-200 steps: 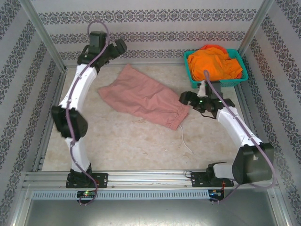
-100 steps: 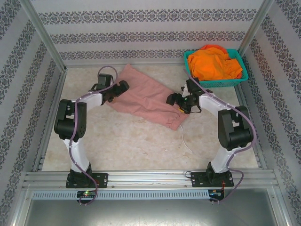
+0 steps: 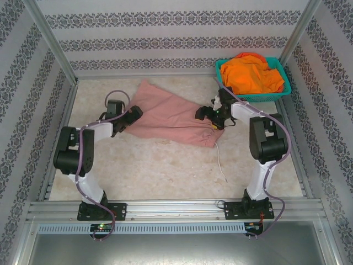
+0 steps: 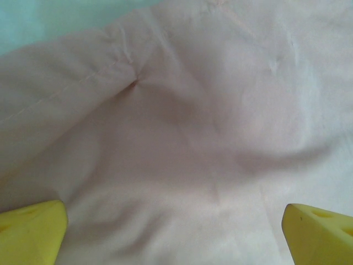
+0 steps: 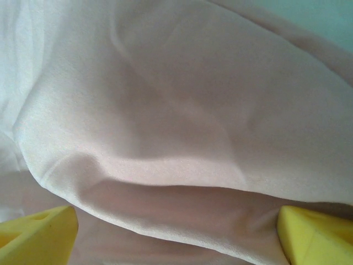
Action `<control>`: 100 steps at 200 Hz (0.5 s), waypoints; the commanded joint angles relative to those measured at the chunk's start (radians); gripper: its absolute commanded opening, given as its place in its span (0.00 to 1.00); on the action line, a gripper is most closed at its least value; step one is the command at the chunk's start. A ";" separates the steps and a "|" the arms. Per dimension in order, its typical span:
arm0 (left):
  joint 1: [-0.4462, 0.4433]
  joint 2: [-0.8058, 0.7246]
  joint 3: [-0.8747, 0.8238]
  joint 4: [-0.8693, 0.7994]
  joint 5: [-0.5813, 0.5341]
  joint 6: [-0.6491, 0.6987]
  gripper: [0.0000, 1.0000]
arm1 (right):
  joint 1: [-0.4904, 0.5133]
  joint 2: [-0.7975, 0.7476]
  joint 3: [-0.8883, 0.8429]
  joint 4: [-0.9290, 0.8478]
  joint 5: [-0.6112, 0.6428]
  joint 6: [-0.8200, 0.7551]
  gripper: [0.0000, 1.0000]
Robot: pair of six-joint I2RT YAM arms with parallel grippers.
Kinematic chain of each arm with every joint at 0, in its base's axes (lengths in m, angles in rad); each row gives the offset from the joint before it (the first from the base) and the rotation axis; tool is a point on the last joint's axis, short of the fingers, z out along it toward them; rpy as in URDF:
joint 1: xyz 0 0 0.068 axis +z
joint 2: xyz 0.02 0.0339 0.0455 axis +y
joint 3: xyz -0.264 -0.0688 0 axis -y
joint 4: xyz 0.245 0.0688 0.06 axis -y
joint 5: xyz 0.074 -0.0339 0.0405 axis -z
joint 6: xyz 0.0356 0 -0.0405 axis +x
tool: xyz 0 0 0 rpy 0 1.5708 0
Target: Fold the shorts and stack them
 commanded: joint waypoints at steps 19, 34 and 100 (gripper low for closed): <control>0.017 -0.279 -0.267 -0.066 -0.065 -0.043 1.00 | 0.020 0.078 0.135 -0.089 -0.067 -0.122 0.96; 0.017 -0.413 -0.370 -0.093 -0.093 -0.063 1.00 | 0.031 0.064 0.176 -0.106 -0.091 -0.146 0.97; 0.022 -0.614 -0.124 -0.172 -0.036 0.030 1.00 | 0.109 -0.242 0.010 0.032 -0.091 0.047 0.98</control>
